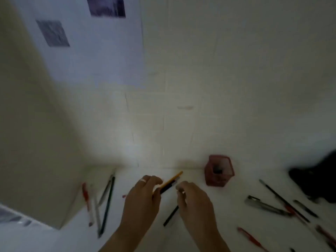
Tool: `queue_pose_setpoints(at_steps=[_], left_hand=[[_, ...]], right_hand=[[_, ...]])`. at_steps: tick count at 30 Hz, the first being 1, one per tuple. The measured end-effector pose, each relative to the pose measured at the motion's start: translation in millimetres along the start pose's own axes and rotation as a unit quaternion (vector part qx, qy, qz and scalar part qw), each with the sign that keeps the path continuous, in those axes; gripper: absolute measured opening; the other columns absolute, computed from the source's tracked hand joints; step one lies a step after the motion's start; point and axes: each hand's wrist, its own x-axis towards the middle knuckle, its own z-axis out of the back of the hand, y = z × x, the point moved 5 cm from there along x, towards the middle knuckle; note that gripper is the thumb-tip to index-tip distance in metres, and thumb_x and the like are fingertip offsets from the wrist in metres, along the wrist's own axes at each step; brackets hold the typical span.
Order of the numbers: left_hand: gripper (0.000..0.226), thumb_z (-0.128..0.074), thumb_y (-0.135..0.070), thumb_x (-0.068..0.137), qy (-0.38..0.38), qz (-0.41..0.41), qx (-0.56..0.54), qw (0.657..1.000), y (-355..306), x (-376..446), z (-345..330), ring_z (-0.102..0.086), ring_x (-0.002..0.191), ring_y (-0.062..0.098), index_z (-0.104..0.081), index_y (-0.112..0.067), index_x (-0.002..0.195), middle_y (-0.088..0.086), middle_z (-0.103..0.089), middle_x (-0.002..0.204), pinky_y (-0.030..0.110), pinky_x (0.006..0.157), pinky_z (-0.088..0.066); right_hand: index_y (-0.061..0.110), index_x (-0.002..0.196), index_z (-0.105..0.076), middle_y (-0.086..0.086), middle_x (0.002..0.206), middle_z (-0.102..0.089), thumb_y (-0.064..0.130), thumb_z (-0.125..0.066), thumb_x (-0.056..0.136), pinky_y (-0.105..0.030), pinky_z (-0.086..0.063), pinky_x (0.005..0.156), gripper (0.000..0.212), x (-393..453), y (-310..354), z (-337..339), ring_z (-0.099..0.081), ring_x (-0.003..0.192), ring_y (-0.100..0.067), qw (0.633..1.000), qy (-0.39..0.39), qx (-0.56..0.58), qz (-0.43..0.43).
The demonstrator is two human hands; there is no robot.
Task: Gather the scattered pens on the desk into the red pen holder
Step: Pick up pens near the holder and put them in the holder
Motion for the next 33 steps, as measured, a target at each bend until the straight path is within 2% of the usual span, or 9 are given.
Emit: queue_pose_setpoints(at_steps=[4, 8, 11, 13, 18, 22, 27, 31, 33], left_hand=[[0.033, -0.073, -0.009, 0.079, 0.014, -0.028, 0.041, 0.999, 26, -1, -50, -0.063, 0.091, 0.013, -0.069, -0.025, 0.108, -0.009, -0.064, 0.104, 0.025, 0.069, -0.054], [0.042, -0.083, -0.018, 0.070, -0.018, -0.052, 0.135, 0.989, 54, -1, -82, -0.067, 0.098, 0.023, -0.073, -0.024, 0.110, -0.001, -0.070, 0.111, 0.036, 0.075, -0.055], [0.038, -0.073, -0.027, 0.080, -0.026, -0.044, 0.165, 0.985, 69, 0, -90, -0.066, 0.103, 0.023, -0.069, -0.028, 0.119, -0.001, -0.069, 0.115, 0.039, 0.082, -0.052], [0.032, -0.060, -0.029, 0.089, -0.024, -0.044, 0.172, 0.984, 74, 1, -93, -0.063, 0.100, 0.023, -0.066, -0.028, 0.121, -0.003, -0.068, 0.109, 0.037, 0.081, -0.048], [0.021, -0.046, -0.026, 0.099, -0.026, -0.044, 0.145, 0.988, 73, -1, -92, -0.057, 0.103, 0.021, -0.062, -0.024, 0.114, -0.002, -0.065, 0.109, 0.033, 0.080, -0.042], [0.018, -0.047, -0.023, 0.099, -0.014, -0.045, 0.114, 0.992, 74, -1, -91, -0.056, 0.103, 0.023, -0.061, -0.019, 0.110, 0.002, -0.062, 0.106, 0.033, 0.079, -0.044], [0.023, -0.060, -0.022, 0.094, 0.020, 0.010, 0.026, 0.999, 69, 1, -85, -0.057, 0.101, 0.028, -0.062, -0.010, 0.113, 0.011, -0.059, 0.108, 0.036, 0.083, -0.050], [0.007, -0.067, -0.018, 0.088, 0.067, 0.052, -0.001, 0.996, 62, 5, -79, -0.063, 0.098, 0.028, -0.066, -0.012, 0.089, 0.015, -0.070, 0.101, 0.033, 0.079, -0.050], [0.009, -0.070, -0.019, 0.086, 0.081, 0.070, -0.017, 0.994, 61, 5, -77, -0.065, 0.096, 0.027, -0.065, -0.012, 0.089, 0.012, -0.070, 0.101, 0.032, 0.075, -0.050]], right_hand=[[0.028, 0.099, -0.063, 0.009, 0.089, -0.063, 0.023, -0.055, 0.090, -0.023, -0.046, 0.062, 0.013, -5, -20, -52, -0.062, 0.079, -0.011, 0.999, -0.002, -0.023, 0.031], [0.026, 0.083, -0.066, 0.009, 0.078, -0.062, 0.021, -0.071, 0.076, -0.022, -0.048, 0.051, 0.010, -5, -32, -84, -0.064, 0.069, -0.010, 0.994, -0.048, -0.069, 0.073], [0.022, 0.078, -0.065, 0.004, 0.077, -0.060, 0.015, -0.076, 0.070, -0.027, -0.053, 0.055, 0.015, -5, -37, -102, -0.063, 0.072, -0.017, 0.986, -0.063, -0.111, 0.105], [0.020, 0.076, -0.063, 0.001, 0.078, -0.059, 0.012, -0.074, 0.070, -0.031, -0.053, 0.058, 0.015, -9, -39, -111, -0.060, 0.072, -0.020, 0.981, -0.074, -0.132, 0.119], [0.019, 0.074, -0.062, 0.000, 0.075, -0.059, 0.009, -0.075, 0.067, -0.033, -0.051, 0.059, 0.018, -15, -34, -116, -0.058, 0.070, -0.021, 0.977, -0.084, -0.153, 0.120], [0.018, 0.075, -0.063, 0.000, 0.076, -0.059, 0.007, -0.077, 0.069, -0.034, -0.051, 0.058, 0.019, -17, -32, -119, -0.059, 0.070, -0.022, 0.979, -0.101, -0.138, 0.114], [0.016, 0.081, -0.066, 0.003, 0.081, -0.062, 0.007, -0.069, 0.080, -0.028, -0.049, 0.067, 0.010, -31, -34, -110, -0.057, 0.077, -0.016, 0.984, -0.146, -0.043, 0.094], [0.016, 0.081, -0.064, 0.003, 0.081, -0.061, 0.009, -0.064, 0.082, -0.029, -0.049, 0.070, 0.007, -32, -35, -109, -0.056, 0.077, -0.015, 0.984, -0.151, -0.028, 0.091], [0.015, 0.080, -0.064, 0.003, 0.081, -0.061, 0.009, -0.061, 0.082, -0.031, -0.050, 0.071, 0.007, -32, -35, -109, -0.057, 0.077, -0.017, 0.984, -0.150, -0.026, 0.095]])
